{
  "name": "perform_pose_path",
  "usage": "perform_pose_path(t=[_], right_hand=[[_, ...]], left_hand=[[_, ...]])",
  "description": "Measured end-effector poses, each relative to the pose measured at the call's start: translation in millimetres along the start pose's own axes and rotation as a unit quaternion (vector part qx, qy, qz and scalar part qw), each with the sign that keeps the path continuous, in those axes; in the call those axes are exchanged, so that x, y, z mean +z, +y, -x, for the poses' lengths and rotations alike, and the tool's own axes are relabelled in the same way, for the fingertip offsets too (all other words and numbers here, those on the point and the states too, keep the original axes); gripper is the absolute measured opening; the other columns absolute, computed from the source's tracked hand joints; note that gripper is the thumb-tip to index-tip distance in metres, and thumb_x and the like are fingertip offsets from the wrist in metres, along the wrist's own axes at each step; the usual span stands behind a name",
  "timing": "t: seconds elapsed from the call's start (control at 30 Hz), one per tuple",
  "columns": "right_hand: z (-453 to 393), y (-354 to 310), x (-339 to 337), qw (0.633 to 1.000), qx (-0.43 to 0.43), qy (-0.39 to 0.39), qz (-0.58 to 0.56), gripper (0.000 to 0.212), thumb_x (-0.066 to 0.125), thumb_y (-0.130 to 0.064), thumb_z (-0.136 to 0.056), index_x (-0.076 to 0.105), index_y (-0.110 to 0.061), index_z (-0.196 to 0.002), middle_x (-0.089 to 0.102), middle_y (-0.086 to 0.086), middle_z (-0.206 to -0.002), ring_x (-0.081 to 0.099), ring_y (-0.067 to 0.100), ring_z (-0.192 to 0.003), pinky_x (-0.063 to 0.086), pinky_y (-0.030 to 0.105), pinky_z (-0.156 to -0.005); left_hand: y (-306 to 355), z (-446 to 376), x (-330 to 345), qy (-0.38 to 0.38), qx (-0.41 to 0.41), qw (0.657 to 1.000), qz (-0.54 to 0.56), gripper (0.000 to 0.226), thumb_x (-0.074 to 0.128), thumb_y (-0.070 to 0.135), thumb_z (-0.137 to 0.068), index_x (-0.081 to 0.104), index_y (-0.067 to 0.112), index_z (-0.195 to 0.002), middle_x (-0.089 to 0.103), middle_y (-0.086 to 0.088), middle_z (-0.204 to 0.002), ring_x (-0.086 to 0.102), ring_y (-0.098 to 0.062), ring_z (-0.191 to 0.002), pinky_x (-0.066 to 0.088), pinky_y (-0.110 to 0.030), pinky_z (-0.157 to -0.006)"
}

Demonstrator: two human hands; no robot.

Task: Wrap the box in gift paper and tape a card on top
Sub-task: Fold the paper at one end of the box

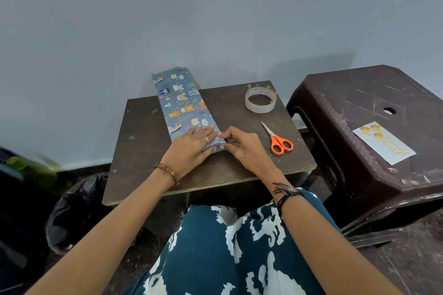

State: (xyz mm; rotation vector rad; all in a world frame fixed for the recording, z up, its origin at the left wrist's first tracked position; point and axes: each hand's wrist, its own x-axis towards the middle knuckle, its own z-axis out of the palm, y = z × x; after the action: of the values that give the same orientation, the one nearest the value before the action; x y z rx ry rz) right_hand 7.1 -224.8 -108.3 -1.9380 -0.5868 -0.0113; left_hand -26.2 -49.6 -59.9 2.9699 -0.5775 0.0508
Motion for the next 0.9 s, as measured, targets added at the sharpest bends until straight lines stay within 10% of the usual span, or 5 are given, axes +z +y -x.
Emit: perform_pose_path(t=[0.1,0.23,0.43,0.6,0.9], right_hand=[[1,-3,-4,1.0,0.014,-0.008,-0.004,0.023,0.056,0.003,-0.085,0.062,-0.008,-0.104,0.068,0.006,-0.106,0.065,0.009,-0.099,0.051,0.023,-0.091],[0,-9,-9,0.997,0.035,0.045,0.06,0.034,0.045,0.002,-0.083,0.068,-0.017,-0.101,0.069,0.003,-0.08,0.053,0.007,-0.055,0.044,0.023,-0.054],[-38,-10,-50,0.975,0.089,0.184,0.091,0.019,0.053,-0.012,-0.091,0.069,-0.016,-0.101,0.069,-0.002,-0.1,0.061,0.008,-0.093,0.046,0.021,-0.085],[-109,-10,-100,0.969,0.113,0.097,0.199,0.02,0.052,-0.01,-0.091,0.069,-0.008,-0.1,0.063,0.004,-0.103,0.057,0.014,-0.095,0.038,0.02,-0.079],[-193,-4,-116,0.891,0.186,-0.153,0.385,0.016,0.06,0.001,-0.082,0.068,0.001,-0.095,0.071,0.015,-0.091,0.07,0.026,-0.081,0.056,0.04,-0.081]], left_hand=[[-5,0,3,-0.007,0.002,1.0,0.014,0.055,0.031,0.047,-0.096,0.038,0.017,-0.141,0.034,-0.001,-0.149,0.033,-0.025,-0.137,0.032,-0.043,-0.111],[3,-4,-4,0.026,-0.028,0.998,0.047,0.046,0.052,0.034,-0.092,0.045,0.018,-0.135,0.046,0.003,-0.141,0.05,-0.022,-0.122,0.044,-0.036,-0.096],[15,-26,-18,0.005,-0.084,0.996,0.013,0.081,0.062,0.039,-0.079,0.02,0.02,-0.145,0.029,0.003,-0.148,0.06,-0.03,-0.091,0.043,-0.032,-0.073],[6,-42,-27,-0.042,-0.055,0.997,-0.021,0.089,0.062,0.044,-0.078,0.014,0.02,-0.149,0.059,-0.002,-0.118,0.057,-0.022,-0.099,0.043,-0.028,-0.077],[1,-50,-29,-0.04,-0.011,0.998,-0.04,0.083,0.057,0.046,-0.08,0.017,0.021,-0.148,0.053,0.001,-0.129,0.056,-0.021,-0.107,0.044,-0.028,-0.083]])
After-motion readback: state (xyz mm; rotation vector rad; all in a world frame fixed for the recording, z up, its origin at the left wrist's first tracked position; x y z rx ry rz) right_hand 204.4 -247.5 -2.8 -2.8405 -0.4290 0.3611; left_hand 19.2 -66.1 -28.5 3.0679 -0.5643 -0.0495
